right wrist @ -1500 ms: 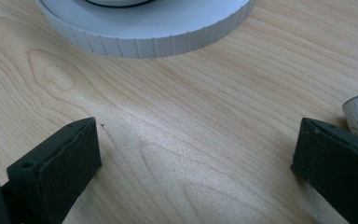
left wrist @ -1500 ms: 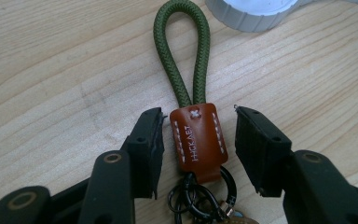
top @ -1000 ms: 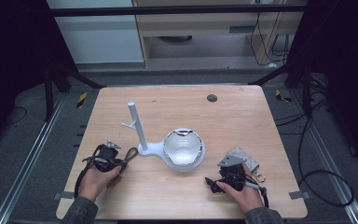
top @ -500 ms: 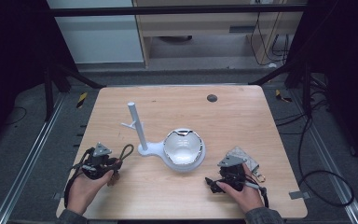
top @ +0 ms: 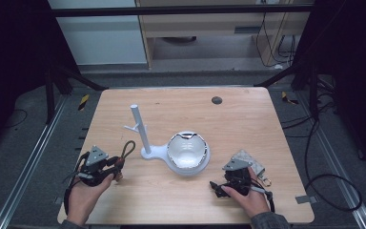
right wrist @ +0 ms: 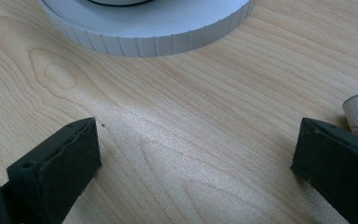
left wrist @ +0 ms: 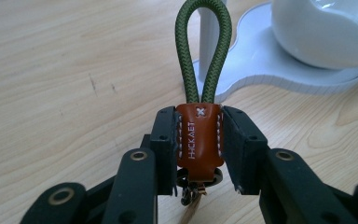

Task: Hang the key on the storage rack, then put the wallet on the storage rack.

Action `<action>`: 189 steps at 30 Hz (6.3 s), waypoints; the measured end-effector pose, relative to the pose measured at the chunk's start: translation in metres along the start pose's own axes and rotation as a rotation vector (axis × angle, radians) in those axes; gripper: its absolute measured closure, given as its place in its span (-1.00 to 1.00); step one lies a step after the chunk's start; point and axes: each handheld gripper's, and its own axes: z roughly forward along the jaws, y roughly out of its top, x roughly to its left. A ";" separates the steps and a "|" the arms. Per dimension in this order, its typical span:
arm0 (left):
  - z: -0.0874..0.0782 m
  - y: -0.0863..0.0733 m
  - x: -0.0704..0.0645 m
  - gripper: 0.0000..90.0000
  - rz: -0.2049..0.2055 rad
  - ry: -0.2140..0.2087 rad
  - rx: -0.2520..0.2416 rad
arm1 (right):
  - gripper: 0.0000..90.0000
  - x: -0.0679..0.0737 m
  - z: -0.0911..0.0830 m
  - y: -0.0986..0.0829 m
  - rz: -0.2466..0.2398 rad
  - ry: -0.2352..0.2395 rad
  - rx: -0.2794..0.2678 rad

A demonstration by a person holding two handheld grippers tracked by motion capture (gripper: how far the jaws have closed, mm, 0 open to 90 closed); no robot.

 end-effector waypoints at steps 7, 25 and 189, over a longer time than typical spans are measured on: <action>-0.011 0.007 -0.010 0.46 0.005 0.003 -0.086 | -0.98 0.000 0.000 0.000 -0.001 0.000 0.000; -0.023 0.018 -0.022 0.46 0.020 -0.002 -0.164 | -0.98 0.000 0.000 0.000 0.000 0.001 0.000; 0.074 -0.056 0.036 -1.00 -0.123 0.110 0.119 | -0.85 0.002 -0.027 0.018 -0.078 -0.012 0.067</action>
